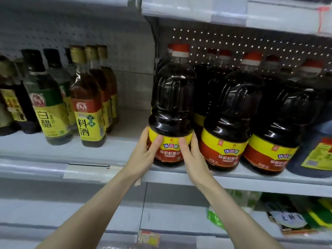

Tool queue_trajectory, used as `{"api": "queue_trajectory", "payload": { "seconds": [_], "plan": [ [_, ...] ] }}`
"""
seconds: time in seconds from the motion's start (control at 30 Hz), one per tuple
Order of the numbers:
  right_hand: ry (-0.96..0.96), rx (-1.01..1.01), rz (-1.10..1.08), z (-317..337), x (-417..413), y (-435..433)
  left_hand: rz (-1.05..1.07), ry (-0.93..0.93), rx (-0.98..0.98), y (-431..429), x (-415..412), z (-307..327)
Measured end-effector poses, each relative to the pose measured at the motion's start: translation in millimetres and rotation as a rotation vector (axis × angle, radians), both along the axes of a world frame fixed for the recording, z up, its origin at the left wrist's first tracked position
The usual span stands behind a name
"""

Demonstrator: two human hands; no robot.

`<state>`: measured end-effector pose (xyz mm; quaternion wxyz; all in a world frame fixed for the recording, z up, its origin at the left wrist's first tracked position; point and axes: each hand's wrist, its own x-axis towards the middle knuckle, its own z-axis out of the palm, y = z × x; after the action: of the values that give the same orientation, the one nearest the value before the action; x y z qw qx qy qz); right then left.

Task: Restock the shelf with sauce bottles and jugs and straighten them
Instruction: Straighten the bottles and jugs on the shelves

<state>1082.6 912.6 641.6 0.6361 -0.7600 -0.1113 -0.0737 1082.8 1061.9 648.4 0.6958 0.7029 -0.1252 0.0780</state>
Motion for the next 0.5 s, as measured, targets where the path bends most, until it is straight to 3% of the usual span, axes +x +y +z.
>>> {"api": "queue_trajectory", "payload": {
  "seconds": [0.33,0.5],
  "plan": [
    [-0.050,-0.122,-0.074,-11.6,14.3,2.3,-0.038,0.000,0.077,11.2,12.6,-1.5],
    [-0.070,-0.019,-0.057,-11.5,14.5,2.5,-0.054,-0.011,0.087,12.4,14.8,1.5]
  ]
}}
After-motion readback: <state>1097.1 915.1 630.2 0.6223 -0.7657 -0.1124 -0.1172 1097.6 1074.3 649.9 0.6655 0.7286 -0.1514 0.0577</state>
